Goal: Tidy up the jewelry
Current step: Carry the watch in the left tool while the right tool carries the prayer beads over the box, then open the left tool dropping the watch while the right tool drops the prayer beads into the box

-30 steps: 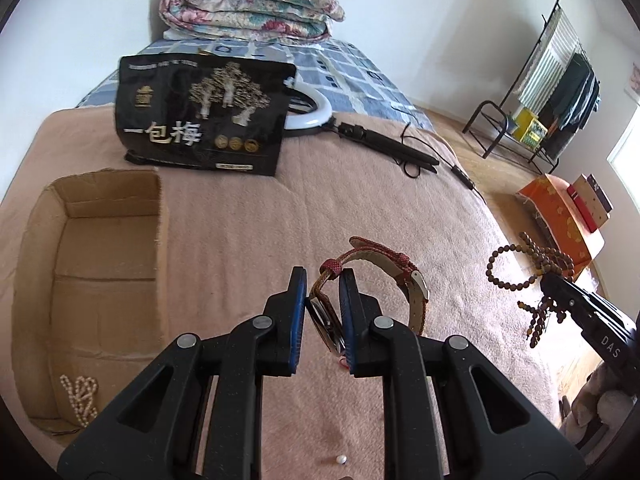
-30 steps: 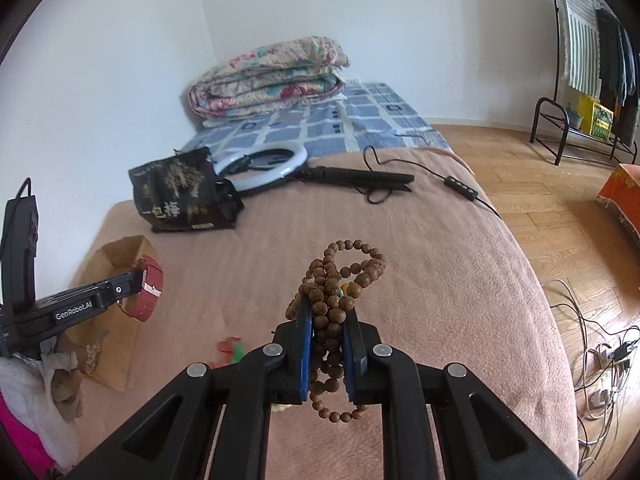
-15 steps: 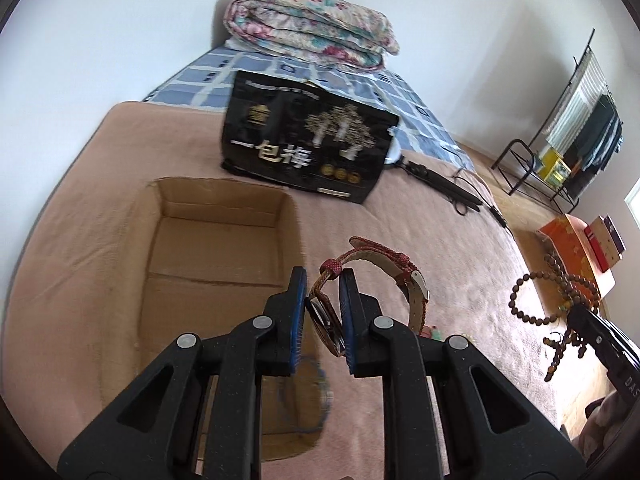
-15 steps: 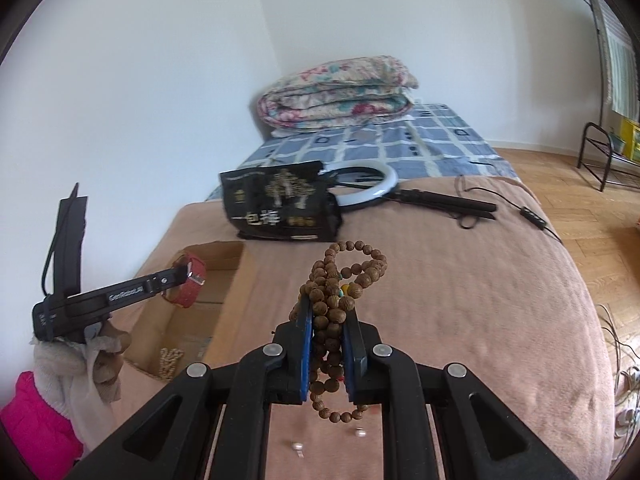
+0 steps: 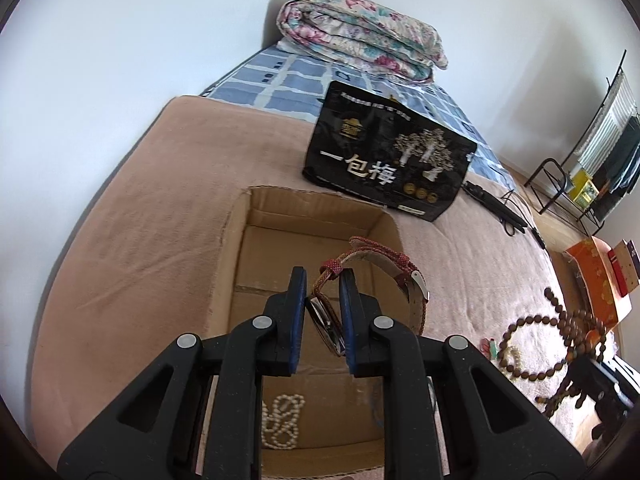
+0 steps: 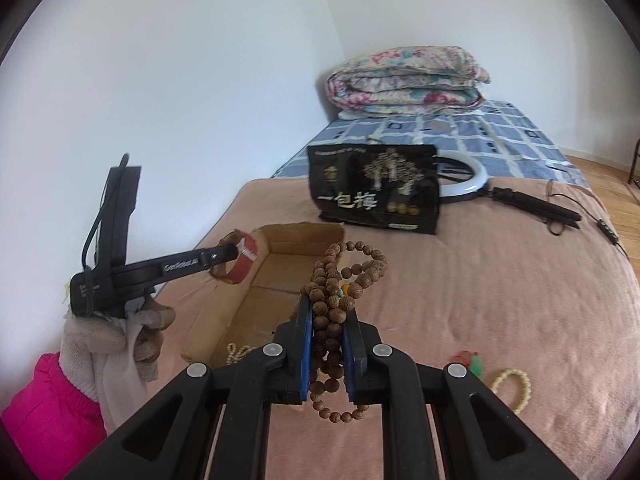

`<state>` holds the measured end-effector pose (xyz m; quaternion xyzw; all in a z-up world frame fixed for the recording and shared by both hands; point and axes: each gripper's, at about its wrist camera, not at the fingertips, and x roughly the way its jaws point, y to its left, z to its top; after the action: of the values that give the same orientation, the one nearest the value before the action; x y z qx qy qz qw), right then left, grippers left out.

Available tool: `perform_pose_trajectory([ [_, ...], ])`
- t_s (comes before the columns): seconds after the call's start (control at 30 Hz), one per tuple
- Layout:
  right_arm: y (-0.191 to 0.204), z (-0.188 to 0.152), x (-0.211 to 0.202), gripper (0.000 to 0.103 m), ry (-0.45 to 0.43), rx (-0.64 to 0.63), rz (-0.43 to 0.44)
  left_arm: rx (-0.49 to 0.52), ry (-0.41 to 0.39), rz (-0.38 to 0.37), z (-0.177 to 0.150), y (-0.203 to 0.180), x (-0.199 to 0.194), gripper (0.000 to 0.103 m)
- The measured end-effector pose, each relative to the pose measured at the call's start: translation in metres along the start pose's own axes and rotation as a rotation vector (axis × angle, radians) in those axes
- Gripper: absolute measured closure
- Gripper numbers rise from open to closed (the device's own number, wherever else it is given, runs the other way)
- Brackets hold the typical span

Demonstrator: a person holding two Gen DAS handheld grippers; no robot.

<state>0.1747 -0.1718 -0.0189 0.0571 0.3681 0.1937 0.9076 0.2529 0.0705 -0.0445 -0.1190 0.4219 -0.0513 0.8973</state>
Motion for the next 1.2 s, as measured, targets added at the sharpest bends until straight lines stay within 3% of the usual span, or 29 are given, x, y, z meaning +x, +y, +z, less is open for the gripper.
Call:
perform_pose_trajectory([
  [0.3, 0.03, -0.008, 0.036, 0.092, 0.058, -0.045, 0.056, -0.032, 0.025, 0.028, 0.003, 0.025, 0.01, 0.088],
  [0.8, 0.042, -0.015, 0.067, 0.09, 0.107, -0.034, 0.104, -0.008, 0.07, 0.057, -0.003, 0.028, 0.022, 0.088],
  [0.83, 0.042, -0.015, 0.069, 0.086, 0.108, -0.03, 0.107, -0.011, 0.073, 0.054, -0.004, 0.029, 0.023, 0.087],
  [0.87, 0.042, -0.015, 0.07, 0.072, 0.109, -0.026, 0.104, -0.013, 0.084, 0.046, -0.004, 0.029, 0.024, 0.083],
  [0.93, 0.04, -0.015, 0.069, 0.057, 0.102, -0.018, 0.094, -0.016, 0.085, 0.036, -0.004, 0.029, 0.024, 0.061],
  [1.07, 0.035, -0.015, 0.063, 0.04, 0.093, -0.024, 0.065, -0.013, 0.066, 0.04, -0.003, 0.028, 0.019, 0.06],
  [1.2, 0.026, -0.014, 0.054, 0.032, 0.078, -0.038, 0.025, -0.021, 0.058, 0.042, -0.003, 0.031, 0.015, 0.06],
])
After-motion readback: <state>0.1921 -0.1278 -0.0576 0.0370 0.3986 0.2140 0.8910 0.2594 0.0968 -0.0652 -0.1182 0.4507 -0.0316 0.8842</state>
